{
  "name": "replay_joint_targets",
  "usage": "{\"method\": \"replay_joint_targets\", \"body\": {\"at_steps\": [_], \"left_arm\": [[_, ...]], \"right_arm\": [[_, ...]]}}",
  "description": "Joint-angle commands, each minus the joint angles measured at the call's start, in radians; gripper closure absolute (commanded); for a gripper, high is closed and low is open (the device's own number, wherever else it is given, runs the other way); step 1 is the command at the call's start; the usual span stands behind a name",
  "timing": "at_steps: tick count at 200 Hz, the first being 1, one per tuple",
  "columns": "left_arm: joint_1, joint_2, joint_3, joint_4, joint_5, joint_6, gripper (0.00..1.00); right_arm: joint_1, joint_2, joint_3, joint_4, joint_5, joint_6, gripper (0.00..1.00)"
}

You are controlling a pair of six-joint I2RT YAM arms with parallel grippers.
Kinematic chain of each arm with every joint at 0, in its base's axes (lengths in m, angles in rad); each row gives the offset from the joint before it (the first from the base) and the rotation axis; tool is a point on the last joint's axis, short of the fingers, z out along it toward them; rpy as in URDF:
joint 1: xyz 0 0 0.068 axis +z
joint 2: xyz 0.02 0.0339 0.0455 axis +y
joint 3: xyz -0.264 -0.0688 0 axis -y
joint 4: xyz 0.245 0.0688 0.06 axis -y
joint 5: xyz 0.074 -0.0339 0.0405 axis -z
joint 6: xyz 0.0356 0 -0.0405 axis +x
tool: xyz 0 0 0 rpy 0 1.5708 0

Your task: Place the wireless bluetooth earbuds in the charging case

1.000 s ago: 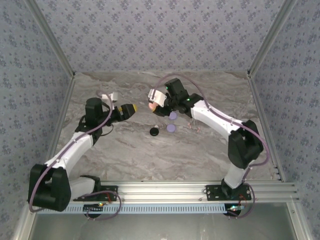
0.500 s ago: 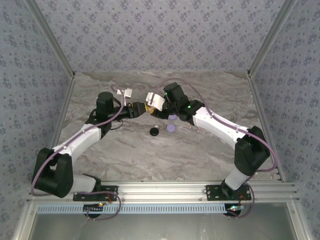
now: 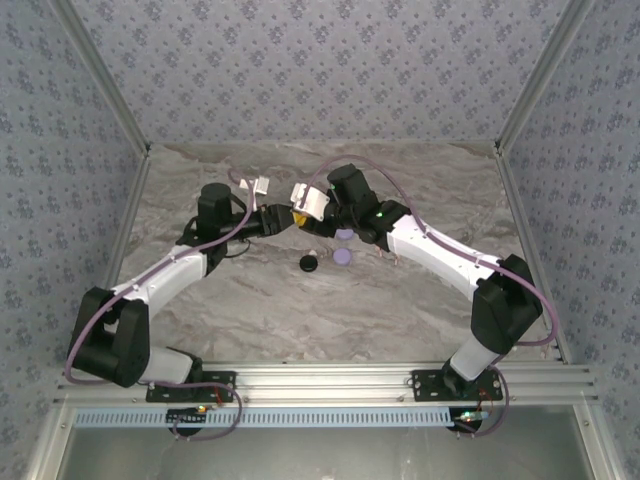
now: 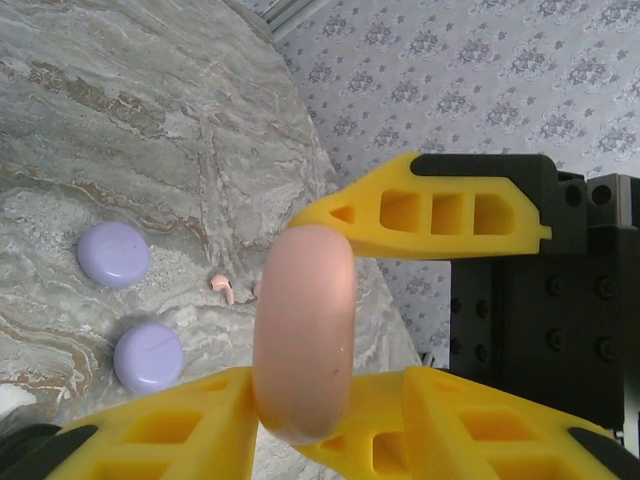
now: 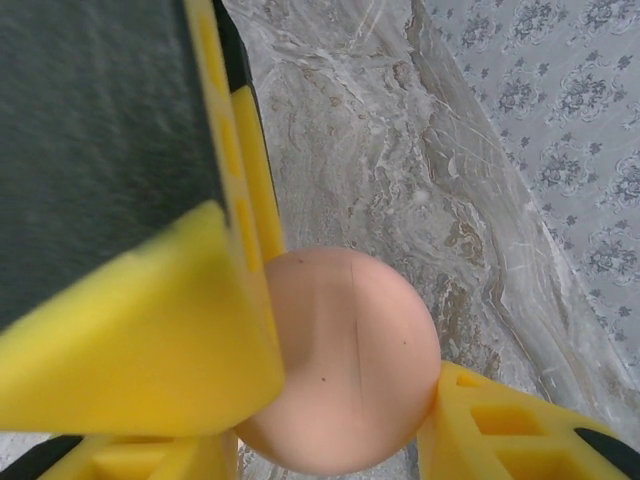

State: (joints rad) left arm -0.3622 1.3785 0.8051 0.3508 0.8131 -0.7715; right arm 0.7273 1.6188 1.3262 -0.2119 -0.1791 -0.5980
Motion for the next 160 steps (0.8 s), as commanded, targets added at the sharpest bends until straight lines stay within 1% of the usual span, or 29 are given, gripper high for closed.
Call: {"method": "replay_joint_targets", "body": {"at_steps": [1,50,58,77,95,114,119,133,146,160], "left_arm": [[-0.007,0.01,0.035,0.048,0.026,-0.012,0.63],[-0.011,0.009,0.037,0.063,0.023,-0.015,0.76],[-0.011,0.007,0.035,0.064,0.02,-0.014,0.78],[-0.011,0.001,0.033,0.063,0.003,-0.006,0.84],[-0.014,-0.01,0.022,0.081,-0.02,0.001,0.88],[-0.028,-0.026,0.019,0.094,-0.047,0.043,0.92],[-0.037,-0.033,0.019,0.09,-0.054,0.069,0.93],[-0.076,-0.058,0.023,0.068,-0.088,0.177,0.94],[-0.119,-0.089,0.011,0.065,-0.148,0.271,0.94],[-0.153,-0.114,-0.019,0.122,-0.187,0.325,0.95]], "right_arm": [[0.011,-0.028,0.008,0.005,-0.032,0.009,0.55],[0.01,-0.037,0.018,-0.023,-0.067,0.022,0.52],[0.009,-0.044,0.019,-0.028,-0.069,0.033,0.49],[-0.003,-0.079,0.037,-0.071,-0.078,0.083,0.37],[-0.033,-0.142,0.025,-0.083,-0.118,0.152,0.25],[-0.098,-0.217,-0.009,-0.079,-0.196,0.253,0.13],[-0.121,-0.233,-0.015,-0.082,-0.234,0.289,0.11],[-0.206,-0.268,-0.034,-0.072,-0.369,0.42,0.1],[-0.275,-0.3,-0.071,-0.014,-0.472,0.557,0.1],[-0.297,-0.336,-0.122,0.053,-0.502,0.64,0.1]]}}
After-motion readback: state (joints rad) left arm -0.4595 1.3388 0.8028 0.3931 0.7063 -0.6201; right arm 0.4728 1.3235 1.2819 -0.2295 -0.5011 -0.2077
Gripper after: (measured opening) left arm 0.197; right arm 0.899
